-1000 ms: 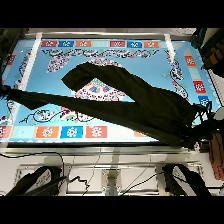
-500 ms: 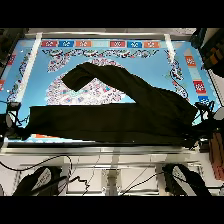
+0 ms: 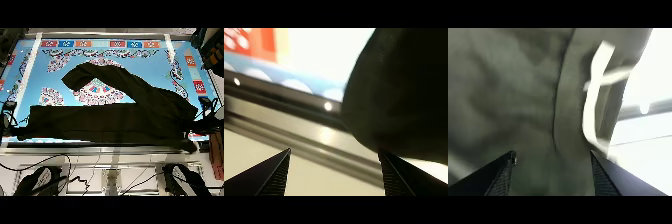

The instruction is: Fold the clothes and pants, and hang the long-sleeved shirts on hangers.

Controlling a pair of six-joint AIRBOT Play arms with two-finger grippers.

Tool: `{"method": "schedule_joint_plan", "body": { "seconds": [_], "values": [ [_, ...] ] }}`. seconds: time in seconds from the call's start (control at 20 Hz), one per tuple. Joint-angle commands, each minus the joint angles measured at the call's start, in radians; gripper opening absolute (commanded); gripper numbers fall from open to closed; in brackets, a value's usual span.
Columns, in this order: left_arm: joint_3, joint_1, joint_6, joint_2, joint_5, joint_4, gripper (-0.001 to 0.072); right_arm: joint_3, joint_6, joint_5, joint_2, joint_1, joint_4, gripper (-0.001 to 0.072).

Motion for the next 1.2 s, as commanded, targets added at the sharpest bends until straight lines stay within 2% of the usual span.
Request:
{"method": "schedule_joint_plan", "body": {
  "seconds": [0.0,0.1,0.15,0.2,0.25,0.35,0.45,0.5,0.55,0.6,0.65,0.7,0.75,0.8,0.85,0.9,1.0,1.15],
  "values": [
    [0.086,-0.002,0.0,0.001,0.108,0.026,0.0616,0.07,0.001,-0.005,0.0,0.0,0.003,0.0529],
    [0.137,-0.002,-0.005,0.001,0.137,0.026,0.0616,0.135,-0.004,0.098,0.001,0.0,-0.01,0.0528],
    [0.156,-0.002,-0.037,0.001,0.153,0.021,0.0616,0.161,-0.012,0.08,0.001,0.0,-0.02,0.0527],
    [0.164,-0.002,-0.082,0.001,0.169,0.014,0.0616,0.172,-0.024,-0.011,0.0,0.0,-0.034,0.0527],
    [0.167,-0.005,-0.134,0.001,0.183,-0.003,0.0616,0.172,-0.018,-0.167,-0.003,-0.006,-0.04,0.0515],
    [0.167,-0.014,-0.173,0.001,0.187,-0.059,0.0616,0.183,0.088,-0.377,-0.051,-0.053,-0.029,0.0383],
    [0.167,-0.021,-0.173,0.0,0.195,-0.106,0.0616,0.221,0.119,-0.377,-0.162,-0.151,0.04,0.0383],
    [0.167,-0.021,-0.173,0.0,0.207,-0.138,0.0616,0.242,0.1,-0.343,-0.224,-0.208,0.103,0.0383],
    [0.167,-0.021,-0.174,0.0,0.214,-0.191,0.0616,0.264,0.034,-0.301,-0.29,-0.276,0.203,0.0375],
    [0.167,-0.021,-0.173,-0.002,0.216,-0.25,0.0616,0.28,-0.081,-0.264,-0.352,-0.347,0.351,0.0312],
    [0.167,-0.021,-0.173,-0.007,0.216,-0.312,0.0616,0.284,-0.21,-0.235,-0.403,-0.413,0.507,0.031],
    [0.167,-0.021,-0.173,-0.013,0.217,-0.363,0.0617,0.284,-0.3,-0.208,-0.45,-0.472,0.637,0.0315],
    [0.167,-0.021,-0.173,-0.019,0.218,-0.408,0.0617,0.284,-0.349,-0.189,-0.499,-0.527,0.716,0.0379],
    [0.167,-0.021,-0.173,-0.027,0.223,-0.441,0.0617,0.284,-0.352,-0.187,-0.542,-0.567,0.729,0.0509],
    [0.167,-0.021,-0.172,-0.036,0.238,-0.473,0.0616,0.284,-0.355,-0.188,-0.579,-0.592,0.719,0.0576],
    [0.167,-0.022,-0.172,-0.048,0.26,-0.507,0.0617,0.284,-0.379,-0.189,-0.616,-0.604,0.71,0.0611],
    [0.167,-0.053,-0.126,-0.078,0.277,-0.536,0.0618,0.284,-0.426,-0.216,-0.675,-0.601,0.71,0.0627],
    [0.167,-0.155,-0.116,-0.139,0.29,-0.556,0.0618,0.284,-0.444,-0.317,-0.743,-0.579,0.719,0.0625]
  ]
}}
